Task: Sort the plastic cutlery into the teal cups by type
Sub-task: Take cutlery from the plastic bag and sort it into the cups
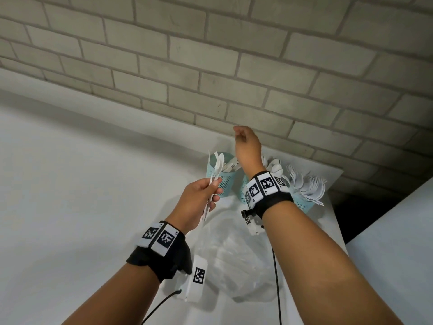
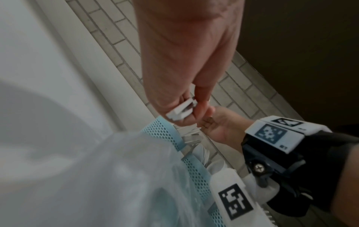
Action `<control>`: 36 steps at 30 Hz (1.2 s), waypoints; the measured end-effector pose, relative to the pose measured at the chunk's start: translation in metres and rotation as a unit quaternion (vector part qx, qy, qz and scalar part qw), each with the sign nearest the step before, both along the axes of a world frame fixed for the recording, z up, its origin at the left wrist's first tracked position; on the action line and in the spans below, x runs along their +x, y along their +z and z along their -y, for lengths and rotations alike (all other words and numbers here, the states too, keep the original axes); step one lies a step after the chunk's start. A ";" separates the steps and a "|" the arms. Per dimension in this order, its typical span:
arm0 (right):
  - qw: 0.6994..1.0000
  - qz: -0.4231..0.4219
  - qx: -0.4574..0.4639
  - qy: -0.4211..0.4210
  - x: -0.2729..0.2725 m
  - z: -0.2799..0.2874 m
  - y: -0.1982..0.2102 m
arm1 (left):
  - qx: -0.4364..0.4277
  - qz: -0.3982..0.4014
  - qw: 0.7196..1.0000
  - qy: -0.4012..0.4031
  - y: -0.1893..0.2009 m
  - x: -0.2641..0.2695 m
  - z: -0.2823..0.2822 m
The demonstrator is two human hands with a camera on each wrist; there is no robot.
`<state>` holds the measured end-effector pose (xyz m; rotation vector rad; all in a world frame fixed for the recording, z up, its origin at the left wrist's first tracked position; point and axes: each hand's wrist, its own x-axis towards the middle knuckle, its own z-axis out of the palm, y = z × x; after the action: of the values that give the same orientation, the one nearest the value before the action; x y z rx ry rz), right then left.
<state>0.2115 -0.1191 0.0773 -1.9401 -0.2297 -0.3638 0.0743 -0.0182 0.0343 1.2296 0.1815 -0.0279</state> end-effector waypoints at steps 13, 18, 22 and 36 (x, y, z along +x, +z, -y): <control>0.977 -0.124 -0.009 0.171 -0.072 0.024 -0.008 | 0.020 -0.020 1.000 0.004 0.008 -0.014 0.013; 0.969 -0.186 0.050 0.154 -0.097 0.033 -0.013 | 0.111 -0.025 0.991 -0.064 0.011 -0.024 0.020; 0.969 -0.197 0.011 0.146 -0.105 0.041 -0.014 | 0.185 -0.015 0.976 -0.113 0.015 -0.031 0.025; 0.987 -0.156 0.016 0.047 -0.117 0.060 -0.003 | 0.163 0.030 0.983 -0.072 0.017 -0.030 0.033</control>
<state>0.0945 -0.1795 0.0748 -1.9172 -0.1085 0.0007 0.0440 -0.0517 0.0516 1.5679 0.0441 -0.0883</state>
